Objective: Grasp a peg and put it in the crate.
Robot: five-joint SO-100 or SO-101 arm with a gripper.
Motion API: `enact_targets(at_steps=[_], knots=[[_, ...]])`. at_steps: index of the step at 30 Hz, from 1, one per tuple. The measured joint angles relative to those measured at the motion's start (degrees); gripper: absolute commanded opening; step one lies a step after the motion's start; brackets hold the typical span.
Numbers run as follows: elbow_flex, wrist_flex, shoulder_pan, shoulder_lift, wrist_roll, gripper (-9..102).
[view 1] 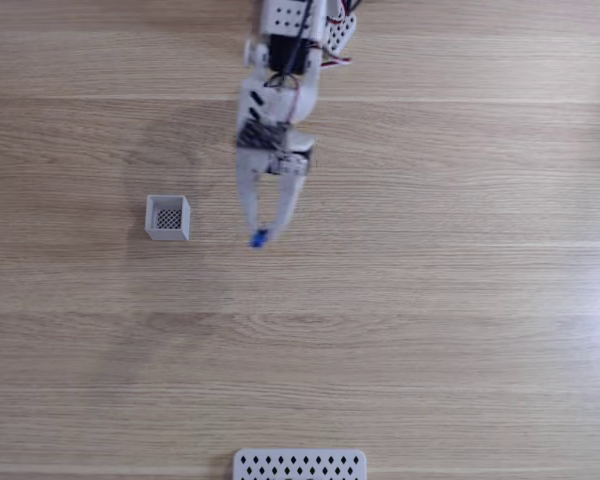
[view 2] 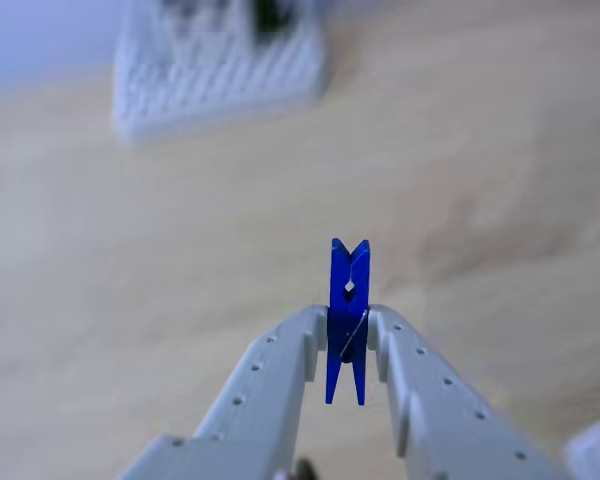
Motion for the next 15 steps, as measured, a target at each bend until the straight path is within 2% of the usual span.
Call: enact_targets(at_steps=[3,6,10,15], knots=[[3.5,-12.1,5.0,-1.9,-2.8,-1],[5.5,-20.2,10.2,-5.4,-6.5,-1],[6.1,-24.5,15.8,-10.3,-9.7,-1],[6.1,-25.8,19.1,-13.6,-11.0,-1]])
